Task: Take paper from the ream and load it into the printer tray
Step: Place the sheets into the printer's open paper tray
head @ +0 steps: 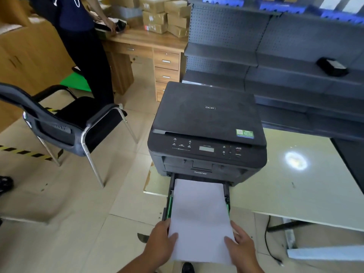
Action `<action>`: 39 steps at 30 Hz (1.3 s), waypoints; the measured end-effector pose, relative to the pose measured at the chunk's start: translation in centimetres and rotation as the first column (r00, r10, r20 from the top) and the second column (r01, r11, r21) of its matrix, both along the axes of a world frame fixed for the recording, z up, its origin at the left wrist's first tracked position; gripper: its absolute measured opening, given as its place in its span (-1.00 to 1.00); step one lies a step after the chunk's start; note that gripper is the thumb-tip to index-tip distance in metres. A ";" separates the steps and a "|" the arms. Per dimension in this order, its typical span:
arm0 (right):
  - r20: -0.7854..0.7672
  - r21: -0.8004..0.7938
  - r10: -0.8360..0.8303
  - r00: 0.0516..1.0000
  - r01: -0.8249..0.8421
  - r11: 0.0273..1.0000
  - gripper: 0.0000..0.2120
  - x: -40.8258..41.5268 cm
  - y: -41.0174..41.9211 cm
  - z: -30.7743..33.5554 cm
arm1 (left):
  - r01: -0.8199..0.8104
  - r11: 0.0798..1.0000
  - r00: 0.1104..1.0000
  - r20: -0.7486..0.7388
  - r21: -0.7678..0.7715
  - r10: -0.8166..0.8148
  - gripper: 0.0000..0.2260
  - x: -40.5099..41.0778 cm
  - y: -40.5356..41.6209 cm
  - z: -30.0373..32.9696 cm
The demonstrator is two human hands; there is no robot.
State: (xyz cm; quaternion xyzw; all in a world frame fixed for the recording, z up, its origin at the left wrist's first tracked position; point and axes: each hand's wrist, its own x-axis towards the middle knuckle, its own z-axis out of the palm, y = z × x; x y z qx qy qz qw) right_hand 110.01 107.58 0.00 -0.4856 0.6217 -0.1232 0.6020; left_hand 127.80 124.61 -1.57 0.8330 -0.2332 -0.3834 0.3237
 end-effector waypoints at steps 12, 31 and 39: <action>0.031 -0.034 0.056 0.998 -0.055 0.998 -0.49 3.8 -3.0 -1.3 | -0.015 0.999 0.990 0.137 -0.036 0.020 -0.82 1.7 -1.3 0.3; -0.304 -0.311 0.271 0.913 -0.364 0.878 -0.51 5.1 -4.6 -3.5 | -0.100 0.995 0.978 0.182 0.005 0.097 -0.78 2.1 -1.7 -0.3; -0.477 -0.353 0.232 0.848 -0.426 0.833 -0.90 1.7 -4.8 -3.7 | -0.099 0.995 0.983 0.159 0.016 0.095 -0.66 1.7 -3.0 -1.0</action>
